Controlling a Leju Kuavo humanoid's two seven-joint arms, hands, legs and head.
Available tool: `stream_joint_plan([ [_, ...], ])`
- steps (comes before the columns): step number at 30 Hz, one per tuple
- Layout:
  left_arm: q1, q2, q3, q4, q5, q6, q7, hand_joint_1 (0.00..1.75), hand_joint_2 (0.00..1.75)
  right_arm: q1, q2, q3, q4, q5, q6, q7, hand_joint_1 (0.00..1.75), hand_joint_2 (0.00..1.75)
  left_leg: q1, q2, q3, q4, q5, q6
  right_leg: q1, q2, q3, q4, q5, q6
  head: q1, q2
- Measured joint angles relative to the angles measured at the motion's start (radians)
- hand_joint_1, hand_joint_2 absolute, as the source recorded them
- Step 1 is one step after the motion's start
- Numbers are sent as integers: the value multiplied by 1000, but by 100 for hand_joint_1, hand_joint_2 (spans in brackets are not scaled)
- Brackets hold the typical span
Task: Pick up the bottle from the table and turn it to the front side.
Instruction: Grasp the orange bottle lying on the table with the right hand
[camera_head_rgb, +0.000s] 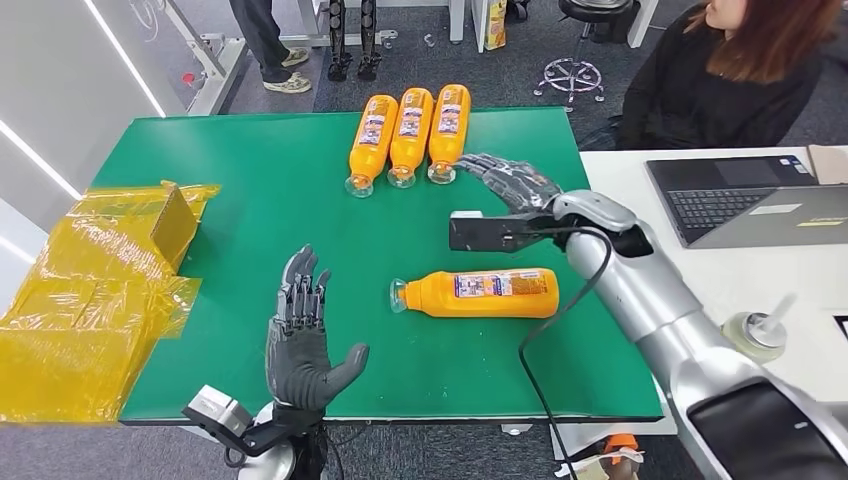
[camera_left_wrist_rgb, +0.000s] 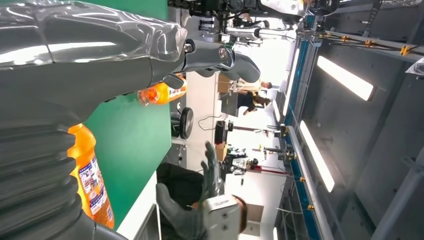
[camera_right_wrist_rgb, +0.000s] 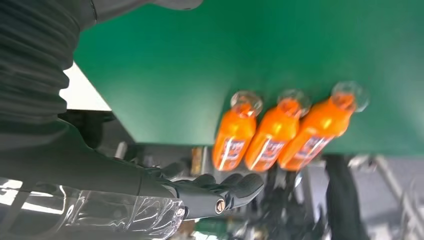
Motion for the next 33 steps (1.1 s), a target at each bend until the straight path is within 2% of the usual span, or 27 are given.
stream_joint_plan([
  [4,0,0,0,2,3,-8,0,0,175,-105,0,114,95,-117,89,16,0,175,0,-1,0,0,0,0,0,-1,0,0,0,0,0,0],
  [11,-11,-1,0,16,19,-26,0,0,175,-163,10,286,236,-199,105,30,0,175,0,-2,-1,0,0,0,0,-2,0,-1,0,0,0,0],
  [22,-28,-11,1,51,34,-30,0,0,175,-156,19,403,363,-219,99,26,0,175,0,-2,-1,1,0,0,0,-2,0,-1,0,0,0,0],
  [28,-43,-15,1,72,50,-44,0,0,175,-83,12,457,415,-231,-2,10,0,175,0,-2,-1,1,0,0,0,-2,0,-1,0,0,0,0],
  [33,-56,-17,1,94,57,-55,0,0,175,-20,-23,479,438,-234,-51,14,0,175,0,-3,-1,1,0,0,0,-3,0,-1,0,0,0,0],
])
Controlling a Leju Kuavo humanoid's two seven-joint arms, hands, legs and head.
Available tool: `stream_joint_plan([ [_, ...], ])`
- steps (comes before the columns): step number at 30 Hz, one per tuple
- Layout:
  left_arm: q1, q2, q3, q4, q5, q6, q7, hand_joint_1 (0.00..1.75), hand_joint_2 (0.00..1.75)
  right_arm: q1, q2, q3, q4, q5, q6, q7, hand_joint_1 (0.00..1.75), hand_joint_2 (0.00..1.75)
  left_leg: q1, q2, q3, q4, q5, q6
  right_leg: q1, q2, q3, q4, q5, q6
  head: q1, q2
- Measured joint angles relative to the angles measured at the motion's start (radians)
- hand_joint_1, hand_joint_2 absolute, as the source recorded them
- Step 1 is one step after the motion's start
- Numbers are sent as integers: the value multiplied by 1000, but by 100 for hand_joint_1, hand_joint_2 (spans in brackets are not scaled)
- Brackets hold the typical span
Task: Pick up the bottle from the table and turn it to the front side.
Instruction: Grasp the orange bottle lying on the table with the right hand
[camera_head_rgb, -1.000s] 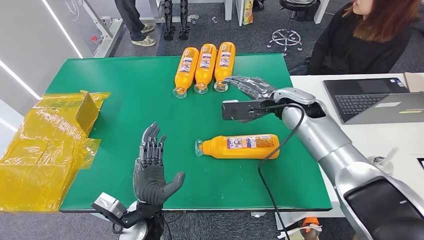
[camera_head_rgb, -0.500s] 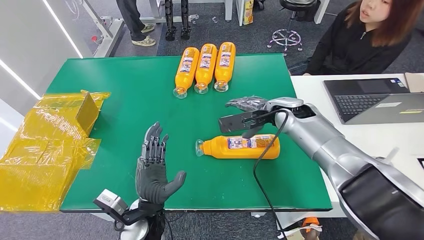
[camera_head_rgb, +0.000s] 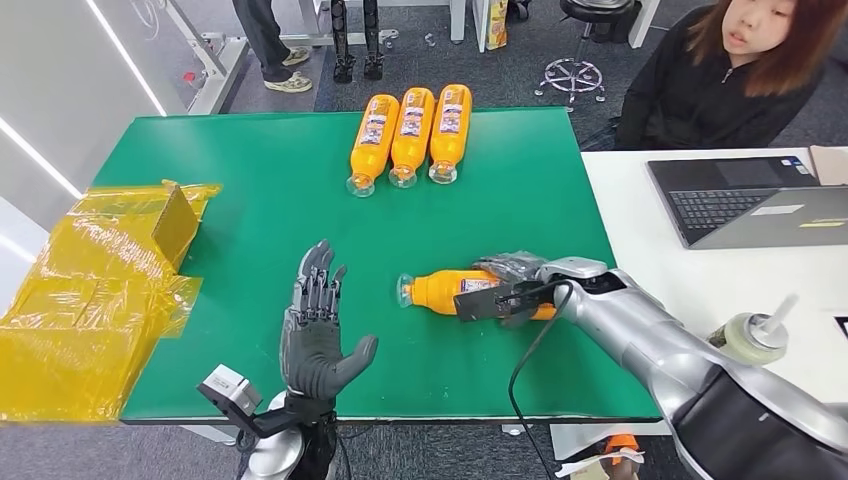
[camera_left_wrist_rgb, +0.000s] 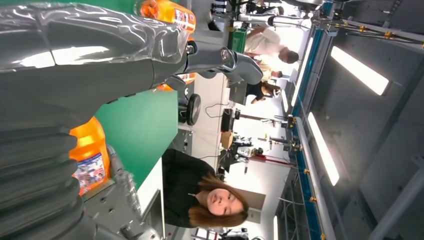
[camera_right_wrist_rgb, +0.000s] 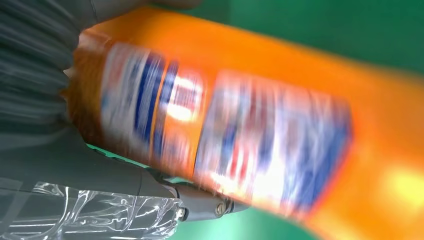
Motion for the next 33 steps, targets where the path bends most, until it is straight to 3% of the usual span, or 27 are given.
stream_joint_plan([
  [6,-7,0,0,17,7,-7,0,0,175,36,-46,12,1,-13,-43,6,4,175,0,0,2,0,0,0,0,0,2,0,0,1,0,0],
  [10,-12,0,0,27,11,-7,0,0,175,53,-58,14,1,-18,-65,14,174,175,0,0,3,1,0,0,1,0,5,-1,0,1,0,0],
  [24,-9,4,0,43,16,-5,0,0,175,94,-92,11,-45,-23,-167,17,175,175,0,0,5,3,2,4,1,-1,9,-3,3,6,0,0],
  [29,-3,7,0,43,14,13,0,0,175,130,-110,-17,-117,17,-276,31,175,175,0,0,5,4,2,4,2,0,9,-3,4,8,0,0],
  [33,9,9,7,43,5,41,0,0,175,174,-156,-65,-240,57,-304,47,175,175,0,-1,0,4,3,6,2,-2,7,-3,5,9,0,0],
])
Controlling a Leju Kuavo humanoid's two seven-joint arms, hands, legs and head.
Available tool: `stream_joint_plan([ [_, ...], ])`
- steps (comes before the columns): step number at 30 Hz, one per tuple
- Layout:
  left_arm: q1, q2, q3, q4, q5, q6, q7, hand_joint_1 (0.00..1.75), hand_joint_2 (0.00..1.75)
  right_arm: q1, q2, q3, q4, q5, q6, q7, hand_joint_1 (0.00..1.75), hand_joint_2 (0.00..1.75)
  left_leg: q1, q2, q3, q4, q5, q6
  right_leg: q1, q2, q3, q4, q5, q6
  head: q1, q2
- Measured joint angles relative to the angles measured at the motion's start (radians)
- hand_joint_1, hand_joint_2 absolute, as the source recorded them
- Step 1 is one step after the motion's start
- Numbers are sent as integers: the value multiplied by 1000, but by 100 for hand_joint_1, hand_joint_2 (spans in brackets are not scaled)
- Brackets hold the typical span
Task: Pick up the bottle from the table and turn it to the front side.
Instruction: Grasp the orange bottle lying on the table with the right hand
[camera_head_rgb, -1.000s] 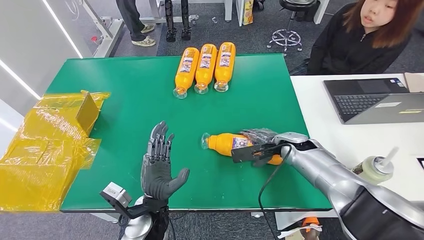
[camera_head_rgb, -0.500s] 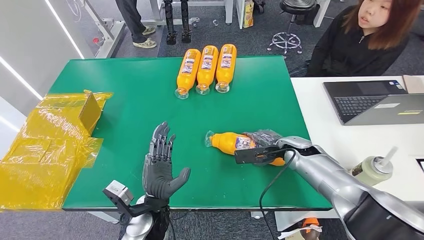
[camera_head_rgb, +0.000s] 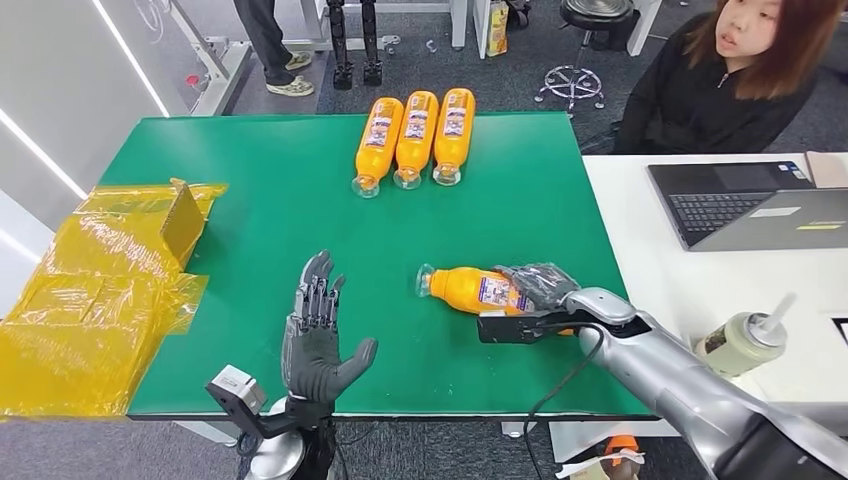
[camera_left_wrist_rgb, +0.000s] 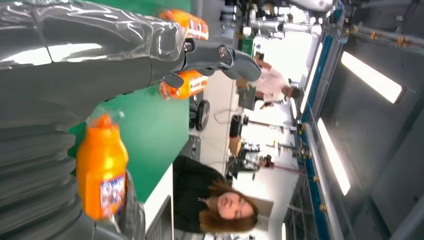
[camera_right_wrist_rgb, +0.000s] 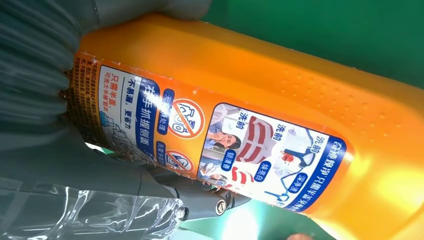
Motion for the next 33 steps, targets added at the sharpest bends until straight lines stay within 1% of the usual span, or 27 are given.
stream_joint_plan([
  [4,3,-1,17,1,-13,23,0,0,175,22,-28,-75,-144,45,2,6,175,175,0,1,-5,1,1,1,0,2,-6,1,2,1,0,0],
  [10,-4,-13,46,13,-39,22,0,0,175,11,-34,-176,-327,91,27,31,175,175,1,1,-7,1,1,1,0,2,-10,1,2,1,0,0],
  [15,-14,-24,62,26,-65,21,0,0,175,43,-44,-241,-484,124,32,45,175,175,1,1,-10,0,1,1,1,2,-12,1,1,0,0,0],
  [18,-23,-30,69,33,-67,18,0,0,175,67,-43,-265,-545,130,31,48,175,175,1,0,-12,0,1,1,1,1,-13,1,1,0,0,0],
  [21,-25,-34,73,36,-56,-1,0,0,175,84,-27,-276,-570,136,27,40,175,175,0,1,-12,0,1,1,1,1,-13,1,1,0,0,0],
  [29,-27,-39,75,48,25,-104,0,0,175,148,47,-294,-574,162,1,14,175,175,1,0,-12,0,1,1,1,1,-14,1,1,0,0,0],
  [33,-27,-39,75,48,41,-117,0,0,175,186,77,-308,-576,163,-19,-2,175,175,1,0,-13,0,1,1,1,1,-14,1,1,0,0,0],
])
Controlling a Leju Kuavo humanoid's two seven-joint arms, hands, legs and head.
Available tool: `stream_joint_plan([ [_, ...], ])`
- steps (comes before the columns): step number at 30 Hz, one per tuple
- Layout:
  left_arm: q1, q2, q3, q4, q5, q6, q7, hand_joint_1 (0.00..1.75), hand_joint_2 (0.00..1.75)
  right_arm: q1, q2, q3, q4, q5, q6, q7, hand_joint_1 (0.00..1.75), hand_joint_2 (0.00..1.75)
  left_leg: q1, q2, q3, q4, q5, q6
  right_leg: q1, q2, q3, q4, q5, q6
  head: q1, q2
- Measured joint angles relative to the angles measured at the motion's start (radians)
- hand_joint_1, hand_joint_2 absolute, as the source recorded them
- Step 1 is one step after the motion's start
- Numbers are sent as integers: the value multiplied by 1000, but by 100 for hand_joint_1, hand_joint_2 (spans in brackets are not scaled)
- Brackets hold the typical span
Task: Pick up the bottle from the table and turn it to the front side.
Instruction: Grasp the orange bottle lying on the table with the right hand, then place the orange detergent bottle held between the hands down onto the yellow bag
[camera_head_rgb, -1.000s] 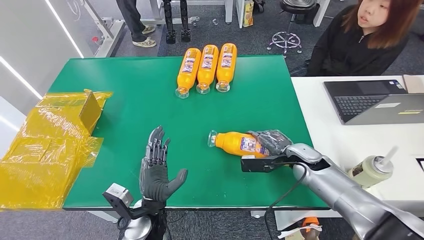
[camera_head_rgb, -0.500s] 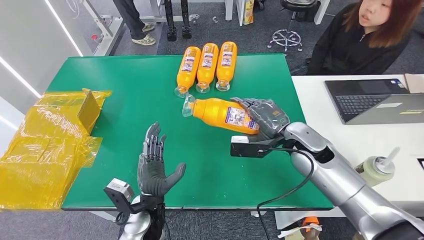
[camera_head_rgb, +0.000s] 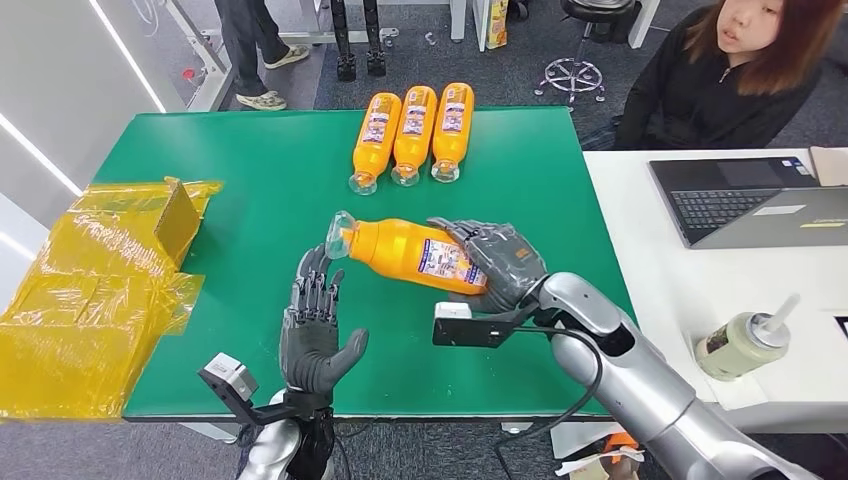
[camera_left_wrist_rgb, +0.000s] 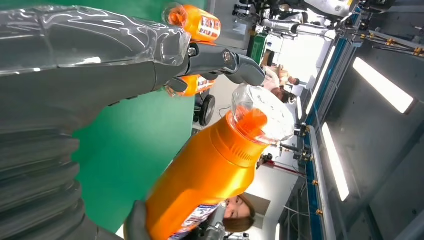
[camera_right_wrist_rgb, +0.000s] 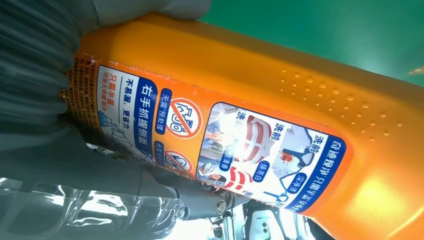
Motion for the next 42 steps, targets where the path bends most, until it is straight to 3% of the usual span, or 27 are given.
stream_joint_plan([
  [12,-1,-1,0,0,8,18,0,0,175,123,80,-43,-73,12,-73,-44,175,175,0,0,-1,0,0,0,0,0,-1,0,0,0,0,0],
  [21,-1,-1,0,0,39,15,0,0,175,210,122,-42,-81,-73,-92,-114,175,175,0,0,-1,0,0,0,0,0,-2,0,0,0,0,0],
  [31,8,1,4,-45,86,-54,47,0,175,307,206,-49,-78,-48,-112,-115,175,175,0,0,-2,0,0,0,0,0,-2,0,0,0,0,0],
  [42,2,-1,-3,-68,97,-121,72,0,175,412,290,-74,-156,24,-87,-60,175,175,0,0,-2,0,0,0,0,0,-2,0,0,0,0,0],
])
